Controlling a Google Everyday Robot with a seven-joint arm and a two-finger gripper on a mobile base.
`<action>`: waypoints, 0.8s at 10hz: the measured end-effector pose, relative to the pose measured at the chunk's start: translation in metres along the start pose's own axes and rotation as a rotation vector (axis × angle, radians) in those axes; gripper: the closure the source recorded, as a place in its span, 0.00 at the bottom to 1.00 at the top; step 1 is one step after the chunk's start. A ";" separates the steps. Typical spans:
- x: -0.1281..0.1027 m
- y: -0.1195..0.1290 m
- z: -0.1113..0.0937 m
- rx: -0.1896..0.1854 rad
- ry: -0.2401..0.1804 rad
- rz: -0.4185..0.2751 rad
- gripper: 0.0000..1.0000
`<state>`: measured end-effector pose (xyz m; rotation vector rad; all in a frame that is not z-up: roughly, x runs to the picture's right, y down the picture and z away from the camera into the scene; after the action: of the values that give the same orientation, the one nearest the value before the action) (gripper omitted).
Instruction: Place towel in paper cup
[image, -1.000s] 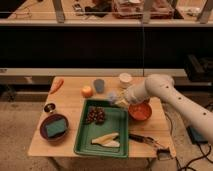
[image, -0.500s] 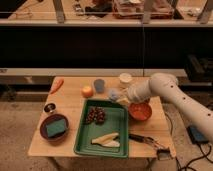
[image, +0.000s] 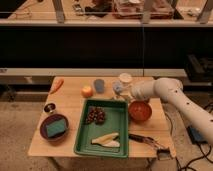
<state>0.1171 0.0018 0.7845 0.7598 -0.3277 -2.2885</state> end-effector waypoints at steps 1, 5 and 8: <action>-0.004 0.023 -0.001 -0.046 0.024 0.030 1.00; -0.032 0.083 -0.037 -0.212 0.056 0.119 1.00; -0.048 0.111 -0.054 -0.299 0.068 0.184 1.00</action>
<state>0.2380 -0.0472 0.8096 0.6243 -0.0206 -2.0716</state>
